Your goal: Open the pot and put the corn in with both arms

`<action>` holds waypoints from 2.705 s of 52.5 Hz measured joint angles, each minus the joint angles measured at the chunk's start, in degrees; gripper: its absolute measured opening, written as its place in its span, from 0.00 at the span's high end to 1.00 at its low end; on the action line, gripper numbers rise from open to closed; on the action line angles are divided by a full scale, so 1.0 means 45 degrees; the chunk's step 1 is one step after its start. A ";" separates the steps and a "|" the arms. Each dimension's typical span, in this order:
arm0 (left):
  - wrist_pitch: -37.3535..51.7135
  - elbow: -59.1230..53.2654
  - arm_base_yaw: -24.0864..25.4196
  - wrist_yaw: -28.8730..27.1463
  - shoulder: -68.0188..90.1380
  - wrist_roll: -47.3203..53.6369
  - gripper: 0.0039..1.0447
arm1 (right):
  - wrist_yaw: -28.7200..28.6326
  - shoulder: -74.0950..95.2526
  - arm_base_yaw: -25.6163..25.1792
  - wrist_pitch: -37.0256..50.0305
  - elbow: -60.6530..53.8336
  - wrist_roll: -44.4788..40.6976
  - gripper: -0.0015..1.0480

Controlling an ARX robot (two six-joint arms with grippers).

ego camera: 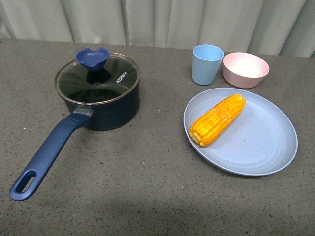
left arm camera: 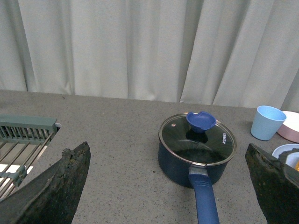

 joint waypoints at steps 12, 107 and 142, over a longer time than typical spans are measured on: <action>0.0000 0.0000 0.0000 0.0000 0.0000 0.0000 0.06 | 0.0005 0.0000 0.0000 0.0000 0.0000 0.0000 0.09; 1.1074 1.1307 -0.2973 -0.1083 2.7005 -0.1195 0.22 | 0.0000 0.0000 0.0000 0.0000 0.0000 0.0000 0.09; 1.2288 0.9816 -0.0937 -0.0495 2.4669 -0.1593 0.41 | 0.0005 0.0000 0.0000 0.0000 0.0000 0.0000 0.09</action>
